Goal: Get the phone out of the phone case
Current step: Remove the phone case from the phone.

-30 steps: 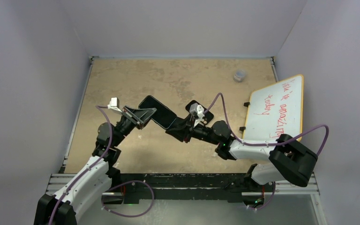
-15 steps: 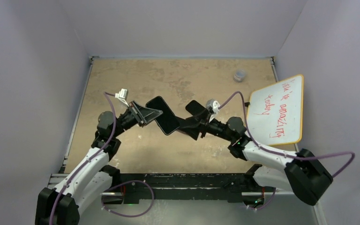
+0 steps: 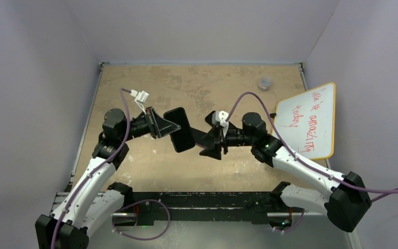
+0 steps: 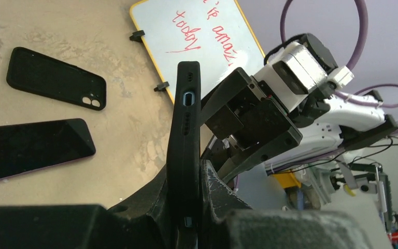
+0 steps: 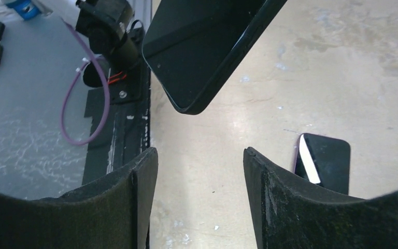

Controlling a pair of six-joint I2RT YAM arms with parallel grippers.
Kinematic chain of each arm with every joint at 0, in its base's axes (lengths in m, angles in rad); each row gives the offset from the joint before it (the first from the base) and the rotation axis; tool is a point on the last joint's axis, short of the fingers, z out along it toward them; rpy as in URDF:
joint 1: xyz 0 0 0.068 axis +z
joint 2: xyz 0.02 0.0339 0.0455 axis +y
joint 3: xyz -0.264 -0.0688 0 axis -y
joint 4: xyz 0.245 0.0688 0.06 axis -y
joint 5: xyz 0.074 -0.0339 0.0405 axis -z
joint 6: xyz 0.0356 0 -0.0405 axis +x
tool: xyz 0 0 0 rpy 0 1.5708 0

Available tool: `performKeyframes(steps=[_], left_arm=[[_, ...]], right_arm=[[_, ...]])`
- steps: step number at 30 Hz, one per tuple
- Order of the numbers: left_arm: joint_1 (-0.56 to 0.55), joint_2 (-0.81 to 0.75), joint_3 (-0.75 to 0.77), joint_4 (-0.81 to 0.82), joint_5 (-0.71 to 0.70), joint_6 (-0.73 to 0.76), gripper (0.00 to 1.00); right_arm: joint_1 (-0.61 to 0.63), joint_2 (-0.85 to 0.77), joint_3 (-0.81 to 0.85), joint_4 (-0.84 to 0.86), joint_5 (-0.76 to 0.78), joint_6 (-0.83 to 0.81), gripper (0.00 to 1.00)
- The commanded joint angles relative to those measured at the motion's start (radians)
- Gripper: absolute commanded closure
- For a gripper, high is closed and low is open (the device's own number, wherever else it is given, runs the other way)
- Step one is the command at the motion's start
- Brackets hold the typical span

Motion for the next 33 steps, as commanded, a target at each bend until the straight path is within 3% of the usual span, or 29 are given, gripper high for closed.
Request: performKeyframes(steps=[1,10,28,33], left_arm=[[0.004,-0.007,0.097,-0.036,0.079,0.133,1.00],[0.003,-0.017,0.109,-0.037,0.130,0.168,1.00],[0.003,-0.027,0.130,-0.052,0.176,0.206,1.00],[0.003,-0.019,0.142,-0.060,0.185,0.220,1.00]], right_arm=[[0.001,0.054,0.094,-0.121,-0.122,-0.043,0.38],[0.034,0.127,0.166,-0.089,-0.172,0.018,0.41],[0.072,0.191,0.226,-0.079,-0.216,0.031,0.60],[0.072,0.205,0.242,-0.083,-0.231,0.037,0.61]])
